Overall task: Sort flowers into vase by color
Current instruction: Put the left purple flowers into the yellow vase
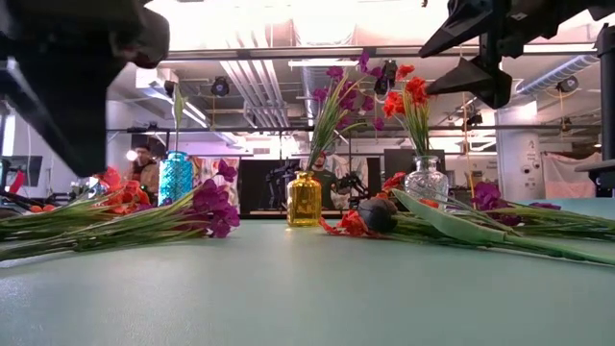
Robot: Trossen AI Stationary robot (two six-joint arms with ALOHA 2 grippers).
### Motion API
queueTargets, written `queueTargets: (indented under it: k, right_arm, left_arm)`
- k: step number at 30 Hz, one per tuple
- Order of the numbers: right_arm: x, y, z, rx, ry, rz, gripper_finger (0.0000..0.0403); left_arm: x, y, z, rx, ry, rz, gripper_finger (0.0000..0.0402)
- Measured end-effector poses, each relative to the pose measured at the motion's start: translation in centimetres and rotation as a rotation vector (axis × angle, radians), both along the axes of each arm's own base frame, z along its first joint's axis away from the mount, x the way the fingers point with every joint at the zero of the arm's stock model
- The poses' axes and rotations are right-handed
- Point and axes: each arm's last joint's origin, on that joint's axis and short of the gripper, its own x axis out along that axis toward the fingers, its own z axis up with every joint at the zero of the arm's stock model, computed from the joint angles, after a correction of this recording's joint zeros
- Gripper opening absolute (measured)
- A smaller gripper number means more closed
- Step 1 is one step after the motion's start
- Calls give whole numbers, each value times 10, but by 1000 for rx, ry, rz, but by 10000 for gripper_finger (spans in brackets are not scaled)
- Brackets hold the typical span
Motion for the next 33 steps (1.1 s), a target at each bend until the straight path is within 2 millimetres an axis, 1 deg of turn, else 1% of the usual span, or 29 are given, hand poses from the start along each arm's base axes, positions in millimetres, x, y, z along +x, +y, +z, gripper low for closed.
queueTargets:
  k: [5, 13, 24, 29, 33]
  right_arm:
    - [1, 0, -2, -3, 15, 2, 247]
    - [0, 0, -5, -9, 42, 2, 246]
    - [0, 0, -5, -9, 42, 2, 246]
    - [0, 0, -5, -8, 40, 2, 244]
    - [0, 1, -5, -9, 40, 4, 244]
  left_arm:
    - [1, 6, -6, 37, -26, 68, 218]
    - [4, 9, -18, 74, -18, 108, 220]
    - [14, 10, -48, 120, 48, 124, 219]
    - [18, 7, -63, 129, 62, 124, 201]
    - [21, 6, -69, 131, 62, 119, 164]
